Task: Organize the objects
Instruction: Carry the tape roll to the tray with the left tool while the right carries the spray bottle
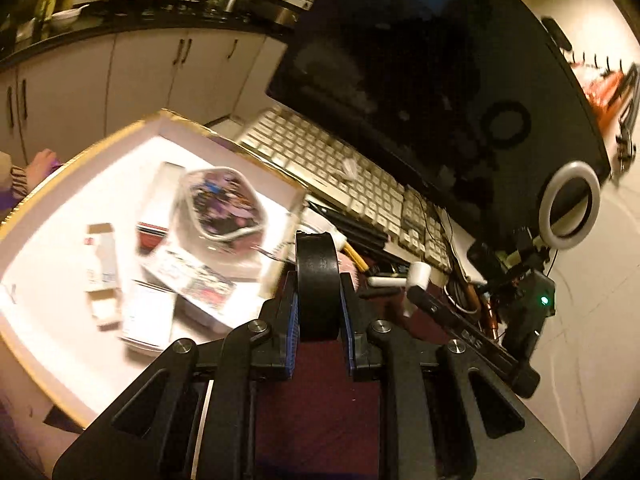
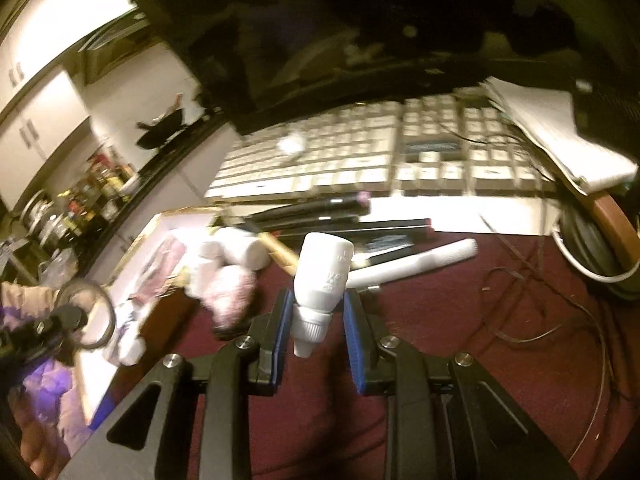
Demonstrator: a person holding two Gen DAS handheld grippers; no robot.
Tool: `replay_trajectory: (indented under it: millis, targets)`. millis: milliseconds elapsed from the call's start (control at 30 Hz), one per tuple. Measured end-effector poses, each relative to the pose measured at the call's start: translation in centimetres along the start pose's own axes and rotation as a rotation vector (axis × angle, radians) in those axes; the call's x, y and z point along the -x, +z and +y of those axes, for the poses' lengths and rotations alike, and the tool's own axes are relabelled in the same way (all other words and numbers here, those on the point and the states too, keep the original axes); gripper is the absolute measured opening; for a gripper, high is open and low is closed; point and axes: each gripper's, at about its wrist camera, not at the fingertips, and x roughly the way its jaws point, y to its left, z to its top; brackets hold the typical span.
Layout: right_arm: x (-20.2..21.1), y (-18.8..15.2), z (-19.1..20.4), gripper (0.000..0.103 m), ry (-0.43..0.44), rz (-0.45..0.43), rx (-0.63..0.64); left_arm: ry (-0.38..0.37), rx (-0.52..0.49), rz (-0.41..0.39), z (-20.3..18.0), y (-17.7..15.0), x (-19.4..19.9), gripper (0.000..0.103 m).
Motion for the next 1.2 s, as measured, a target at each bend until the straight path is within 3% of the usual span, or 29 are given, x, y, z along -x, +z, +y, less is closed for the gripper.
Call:
replay_trajectory:
  millis: [333, 500, 600, 833, 1067, 1200]
  targets:
    - [-0.7, -0.2, 9.4, 0.025, 0.185, 0.046, 0.177, 0.149, 0.135, -0.090, 7.1, 1.8, 2.7, 0.017]
    - [-3.9, -0.6, 13.8, 0.025, 0.250, 0.127, 0.279, 0.196, 0.170, -0.069, 9.6, 1.8, 2.0, 0.017]
    - [-5.5, -0.4, 15.3, 0.025, 0.253, 0.155, 0.323, 0.204, 0.180, -0.049, 10.3, 1.6, 1.3, 0.017]
    - [-7.3, -1.1, 17.6, 0.025, 0.133, 0.136, 0.495, 0.226, 0.186, -0.034, 10.7, 1.7, 0.4, 0.017]
    - [-7.7, -3.2, 20.4, 0.023, 0.200, 0.181, 0.606, 0.242, 0.180, 0.006, 11.0, 1.7, -0.8, 0.017]
    - [-7.7, -2.2, 20.1, 0.020, 0.167, 0.156, 0.600, 0.267, 0.181, 0.021, 11.4, 1.5, -1.3, 0.017]
